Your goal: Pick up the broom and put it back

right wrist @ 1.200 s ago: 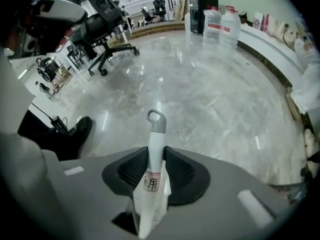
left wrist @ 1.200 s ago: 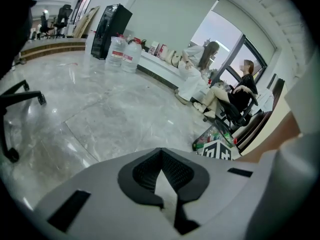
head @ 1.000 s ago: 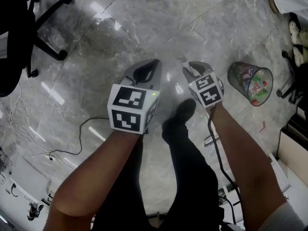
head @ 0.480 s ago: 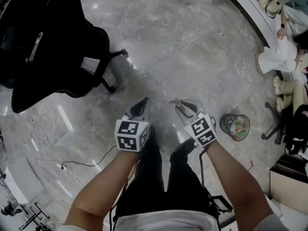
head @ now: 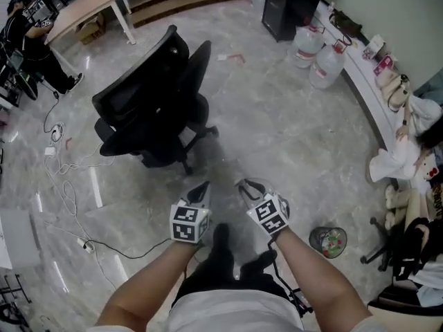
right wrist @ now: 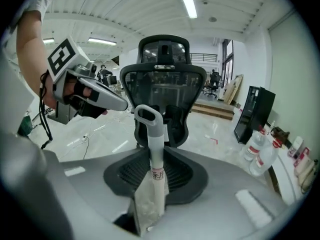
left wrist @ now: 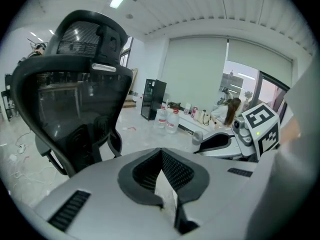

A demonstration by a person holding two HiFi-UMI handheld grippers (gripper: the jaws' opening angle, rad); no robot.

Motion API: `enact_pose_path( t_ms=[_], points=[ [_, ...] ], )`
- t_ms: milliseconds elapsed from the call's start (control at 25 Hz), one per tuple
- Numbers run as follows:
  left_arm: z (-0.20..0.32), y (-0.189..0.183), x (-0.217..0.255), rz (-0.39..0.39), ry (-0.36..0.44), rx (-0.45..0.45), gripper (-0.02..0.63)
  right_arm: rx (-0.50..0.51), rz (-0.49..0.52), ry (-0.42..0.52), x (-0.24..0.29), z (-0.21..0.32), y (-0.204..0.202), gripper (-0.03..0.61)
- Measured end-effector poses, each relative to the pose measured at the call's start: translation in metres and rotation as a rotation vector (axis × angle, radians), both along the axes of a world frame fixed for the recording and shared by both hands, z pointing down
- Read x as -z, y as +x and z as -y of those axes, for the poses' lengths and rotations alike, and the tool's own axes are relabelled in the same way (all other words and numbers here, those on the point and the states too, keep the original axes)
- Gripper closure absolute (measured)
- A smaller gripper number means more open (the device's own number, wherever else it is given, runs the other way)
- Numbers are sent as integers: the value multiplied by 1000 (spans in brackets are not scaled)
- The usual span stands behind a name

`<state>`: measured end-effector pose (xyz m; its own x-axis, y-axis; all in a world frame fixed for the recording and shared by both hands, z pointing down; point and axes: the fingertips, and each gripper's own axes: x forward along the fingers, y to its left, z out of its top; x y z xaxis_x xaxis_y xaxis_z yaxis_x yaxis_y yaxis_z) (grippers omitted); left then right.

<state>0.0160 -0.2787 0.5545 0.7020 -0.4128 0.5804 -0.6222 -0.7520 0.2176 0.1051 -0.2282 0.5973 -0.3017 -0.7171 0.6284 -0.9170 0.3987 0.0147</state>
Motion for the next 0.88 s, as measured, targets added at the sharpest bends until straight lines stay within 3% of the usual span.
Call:
enact_pose_path(
  t_ms=[280, 560, 880],
  points=[
    [54, -81, 30, -49, 21, 156, 609, 101, 39, 15, 26, 104, -92, 492],
    [102, -157, 24, -56, 19, 285, 609, 190, 28, -26, 6, 222, -179, 492],
    [109, -213, -5, -53, -25, 370, 609, 179, -3, -74, -29, 313, -215, 491]
  ],
)
